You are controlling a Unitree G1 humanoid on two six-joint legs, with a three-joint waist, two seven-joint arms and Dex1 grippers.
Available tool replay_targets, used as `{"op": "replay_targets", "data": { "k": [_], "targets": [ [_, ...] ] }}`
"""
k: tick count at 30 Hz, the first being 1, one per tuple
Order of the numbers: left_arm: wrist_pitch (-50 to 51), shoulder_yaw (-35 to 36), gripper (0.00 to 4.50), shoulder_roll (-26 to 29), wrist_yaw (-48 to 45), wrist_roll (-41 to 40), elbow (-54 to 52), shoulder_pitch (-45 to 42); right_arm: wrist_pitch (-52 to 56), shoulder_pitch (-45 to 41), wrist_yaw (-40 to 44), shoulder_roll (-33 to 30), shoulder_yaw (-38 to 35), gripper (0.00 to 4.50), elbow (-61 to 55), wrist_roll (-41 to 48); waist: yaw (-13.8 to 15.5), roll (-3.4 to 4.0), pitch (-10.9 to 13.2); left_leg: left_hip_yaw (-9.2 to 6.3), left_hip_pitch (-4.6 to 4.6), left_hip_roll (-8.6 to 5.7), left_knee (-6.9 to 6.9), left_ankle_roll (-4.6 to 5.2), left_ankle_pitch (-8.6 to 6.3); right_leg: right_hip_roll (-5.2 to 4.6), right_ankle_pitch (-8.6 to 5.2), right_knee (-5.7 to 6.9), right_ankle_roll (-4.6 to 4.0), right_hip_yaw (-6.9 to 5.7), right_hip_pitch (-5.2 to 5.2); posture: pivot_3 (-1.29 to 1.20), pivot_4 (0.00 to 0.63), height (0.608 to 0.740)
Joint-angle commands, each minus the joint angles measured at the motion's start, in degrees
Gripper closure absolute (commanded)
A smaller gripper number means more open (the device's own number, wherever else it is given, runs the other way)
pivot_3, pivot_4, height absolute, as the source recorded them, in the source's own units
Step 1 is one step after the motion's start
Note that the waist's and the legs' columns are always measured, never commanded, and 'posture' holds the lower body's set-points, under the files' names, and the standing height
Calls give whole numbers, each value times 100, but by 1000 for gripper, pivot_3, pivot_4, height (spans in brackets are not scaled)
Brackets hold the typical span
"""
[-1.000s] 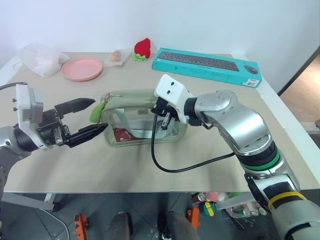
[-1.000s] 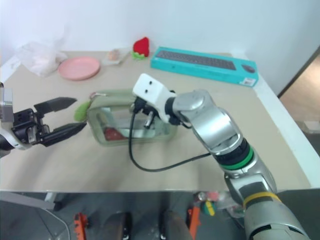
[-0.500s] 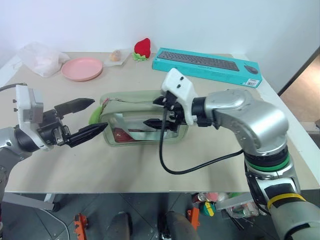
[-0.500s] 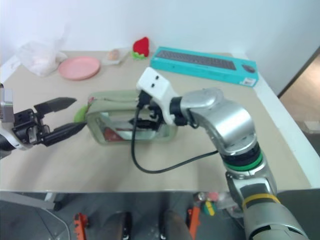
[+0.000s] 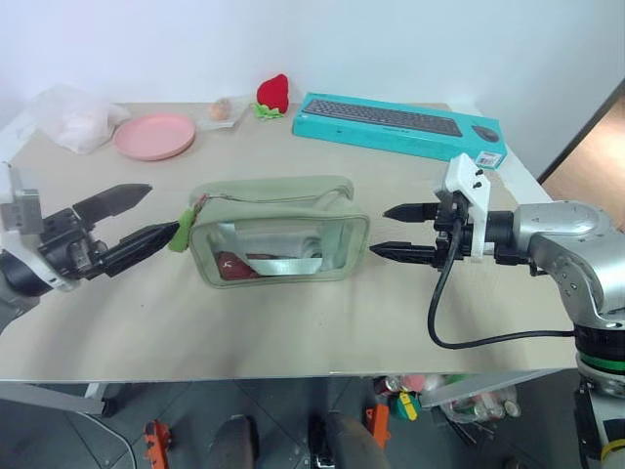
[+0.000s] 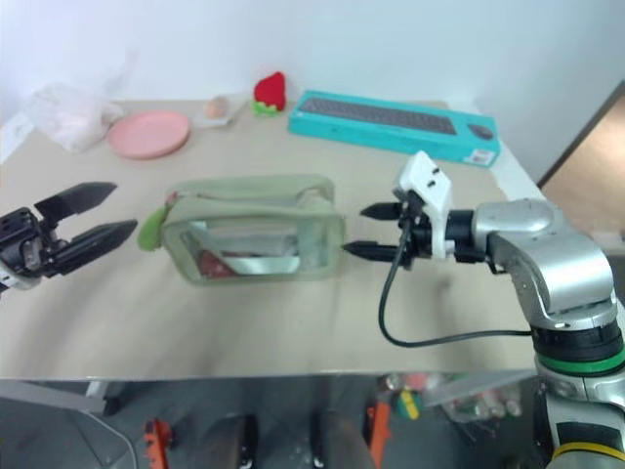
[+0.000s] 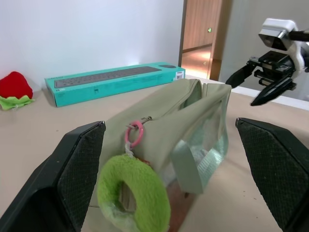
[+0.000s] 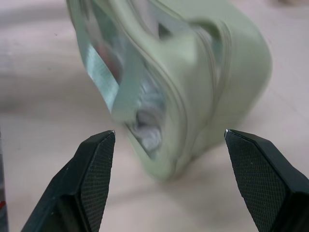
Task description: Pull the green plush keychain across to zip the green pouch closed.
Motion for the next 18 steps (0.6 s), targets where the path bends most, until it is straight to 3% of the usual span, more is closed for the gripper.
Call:
{"op": "replay_targets", "data": {
  "k": [1, 11, 18],
  "targets": [
    [40, 142, 0, 84, -82, -188, -172, 8, -297, -49, -77, 83, 138, 763, 144, -113, -12, -1, 0, -3, 0, 2, 0, 0, 0, 2, 0, 0, -1, -4, 0, 0, 150, 740],
    [291, -434, 0, -13, -61, -859, -600, -526, -567, -411, -117, 604, 627, 763, 614, -235, -19, -2, -1, 1, -3, -6, 0, -2, 0, 4, -1, -1, -1, 4, 2, 0, 150, 740],
    [304, -845, 0, 216, -490, -539, -870, -272, -630, -564, -135, 747, 716, 763, 738, -255, -20, -1, 0, 5, -3, -11, 0, -2, -1, 5, -2, 0, 3, 9, 2, 0, 150, 740]
  ]
}}
